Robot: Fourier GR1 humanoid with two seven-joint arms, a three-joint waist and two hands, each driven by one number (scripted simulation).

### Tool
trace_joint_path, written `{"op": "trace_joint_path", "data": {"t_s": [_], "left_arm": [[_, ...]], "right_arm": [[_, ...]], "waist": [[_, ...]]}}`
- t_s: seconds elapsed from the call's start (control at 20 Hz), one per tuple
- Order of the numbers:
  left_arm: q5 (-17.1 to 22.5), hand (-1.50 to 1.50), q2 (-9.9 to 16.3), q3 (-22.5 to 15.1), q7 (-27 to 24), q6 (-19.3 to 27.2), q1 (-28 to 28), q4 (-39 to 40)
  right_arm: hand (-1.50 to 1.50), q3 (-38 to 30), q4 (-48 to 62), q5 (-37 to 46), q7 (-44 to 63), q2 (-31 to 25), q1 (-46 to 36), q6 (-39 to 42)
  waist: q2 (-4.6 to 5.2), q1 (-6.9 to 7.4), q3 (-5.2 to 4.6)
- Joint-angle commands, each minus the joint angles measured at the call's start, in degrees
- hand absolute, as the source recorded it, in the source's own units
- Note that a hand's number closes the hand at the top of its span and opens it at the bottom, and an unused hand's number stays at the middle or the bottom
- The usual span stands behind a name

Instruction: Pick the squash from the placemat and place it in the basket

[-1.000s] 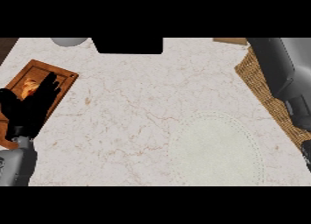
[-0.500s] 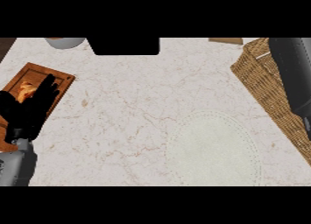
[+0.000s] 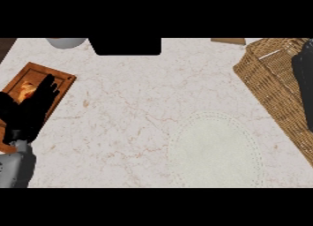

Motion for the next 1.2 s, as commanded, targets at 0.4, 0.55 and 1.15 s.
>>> {"op": "trace_joint_path", "data": {"t_s": [0.4, 0.55, 1.15], "left_arm": [[-1.07, 0.00, -0.14, -0.55, 1.84, 0.61, -1.60, -0.87], [-0.82, 0.00, 0.04, 0.00, -0.63, -0.38, -2.57, 3.05], [0.00, 0.00, 0.47, 1.63, -0.34, -0.12, 3.93, -1.56]], "right_arm": [[-1.50, -3.60, -4.41, -6.63, -5.08, -0.50, 7.24, -6.29], [-1.50, -3.66, -6.19, -3.78, -1.30, 0.36, 5.71, -9.44], [-1.50, -11.27, -43.46, -9.85, 1.99, 5.52, 24.55, -9.01]], "waist": [[0.02, 0.29, 0.01], [0.09, 0.17, -0.02], [-1.25, -2.82, -0.08]]}}
